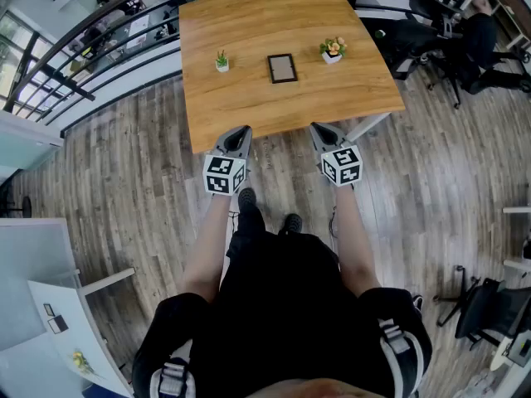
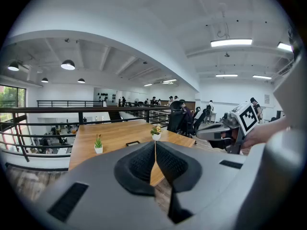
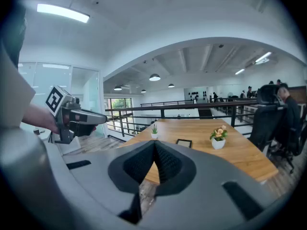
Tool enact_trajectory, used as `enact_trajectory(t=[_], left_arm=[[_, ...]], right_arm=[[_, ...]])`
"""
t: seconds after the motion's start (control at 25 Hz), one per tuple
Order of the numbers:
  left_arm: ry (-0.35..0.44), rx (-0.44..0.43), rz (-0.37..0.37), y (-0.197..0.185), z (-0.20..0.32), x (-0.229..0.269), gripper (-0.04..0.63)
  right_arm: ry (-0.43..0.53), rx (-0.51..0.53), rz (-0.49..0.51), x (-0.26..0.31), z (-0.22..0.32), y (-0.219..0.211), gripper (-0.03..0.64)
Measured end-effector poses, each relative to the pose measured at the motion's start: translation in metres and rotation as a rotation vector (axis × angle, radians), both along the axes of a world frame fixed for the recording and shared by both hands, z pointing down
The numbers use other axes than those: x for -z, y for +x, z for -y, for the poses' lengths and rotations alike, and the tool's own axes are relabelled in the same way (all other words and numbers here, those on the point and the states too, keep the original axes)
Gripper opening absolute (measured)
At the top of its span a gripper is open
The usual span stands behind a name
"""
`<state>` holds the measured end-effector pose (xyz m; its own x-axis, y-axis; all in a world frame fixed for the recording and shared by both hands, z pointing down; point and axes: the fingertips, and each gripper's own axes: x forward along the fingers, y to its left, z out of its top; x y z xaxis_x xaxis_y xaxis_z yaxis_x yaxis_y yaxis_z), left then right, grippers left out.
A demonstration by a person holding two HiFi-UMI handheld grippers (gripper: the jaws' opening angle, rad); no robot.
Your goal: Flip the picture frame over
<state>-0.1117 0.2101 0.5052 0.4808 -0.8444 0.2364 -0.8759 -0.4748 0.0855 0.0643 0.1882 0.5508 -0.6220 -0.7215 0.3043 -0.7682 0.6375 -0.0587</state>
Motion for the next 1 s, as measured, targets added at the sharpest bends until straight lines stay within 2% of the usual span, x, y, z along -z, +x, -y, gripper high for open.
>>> enact_trajectory(t=[0.16, 0.48, 1.0], left_arm=[[0.028, 0.022, -0.002, 0.016, -0.020, 0.010, 0.025], [0.046, 0.044, 0.015, 0.037, -0.042, 0.021, 0.025], [0.027, 0.085, 0.004, 0.016, -0.039, 0.015, 0.025]], right_arm=[[-0.024, -0.013, 0.044, -0.003, -0.020, 0.023, 0.008], [-0.031, 0.009, 0.052, -0.007, -0.043, 0.042, 0.008], [-0.032, 0.012, 0.072, -0.010, -0.038, 0.032, 0.025]])
